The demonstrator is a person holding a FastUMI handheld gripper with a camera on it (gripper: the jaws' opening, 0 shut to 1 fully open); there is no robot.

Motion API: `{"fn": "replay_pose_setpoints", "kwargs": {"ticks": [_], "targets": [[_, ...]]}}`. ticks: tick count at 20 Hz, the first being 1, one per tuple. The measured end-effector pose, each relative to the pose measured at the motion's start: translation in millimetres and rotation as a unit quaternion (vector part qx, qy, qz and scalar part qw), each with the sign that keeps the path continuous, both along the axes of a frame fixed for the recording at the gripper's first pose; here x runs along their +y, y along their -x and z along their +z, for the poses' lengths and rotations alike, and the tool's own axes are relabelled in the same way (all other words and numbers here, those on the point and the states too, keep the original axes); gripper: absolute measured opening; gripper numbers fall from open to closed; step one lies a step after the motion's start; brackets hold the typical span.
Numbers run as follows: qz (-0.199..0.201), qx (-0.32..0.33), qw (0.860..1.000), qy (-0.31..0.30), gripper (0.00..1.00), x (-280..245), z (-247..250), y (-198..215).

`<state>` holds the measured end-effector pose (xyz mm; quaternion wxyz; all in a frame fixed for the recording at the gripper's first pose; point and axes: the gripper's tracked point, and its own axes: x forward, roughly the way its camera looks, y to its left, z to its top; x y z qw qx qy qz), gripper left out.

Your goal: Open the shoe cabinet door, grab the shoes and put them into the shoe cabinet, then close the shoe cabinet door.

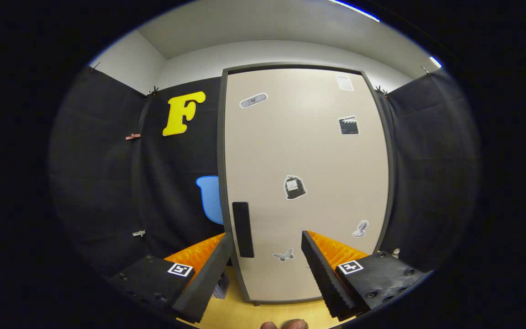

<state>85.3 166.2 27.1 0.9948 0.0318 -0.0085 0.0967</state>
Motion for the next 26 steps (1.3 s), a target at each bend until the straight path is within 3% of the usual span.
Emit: {"fn": "replay_pose_setpoints", "kwargs": {"ticks": [9, 13, 16, 21, 24, 26], "targets": [[-0.010, 0.007, 1.000, 0.019, 0.99, 47.4, -30.5, -83.4], [-0.020, 0.018, 0.999, 0.022, 0.76, 51.2, -45.1, -105.5], [-0.027, 0.025, 0.999, 0.023, 0.47, 52.9, -52.0, -114.4], [-0.044, 0.018, 0.998, 0.034, 0.36, 48.2, -53.8, -120.2], [-0.022, 0.021, 0.999, 0.035, 0.21, 49.8, -53.4, -115.9], [-0.011, 0.016, 0.999, 0.036, 0.21, 50.0, -52.0, -111.4]]}}
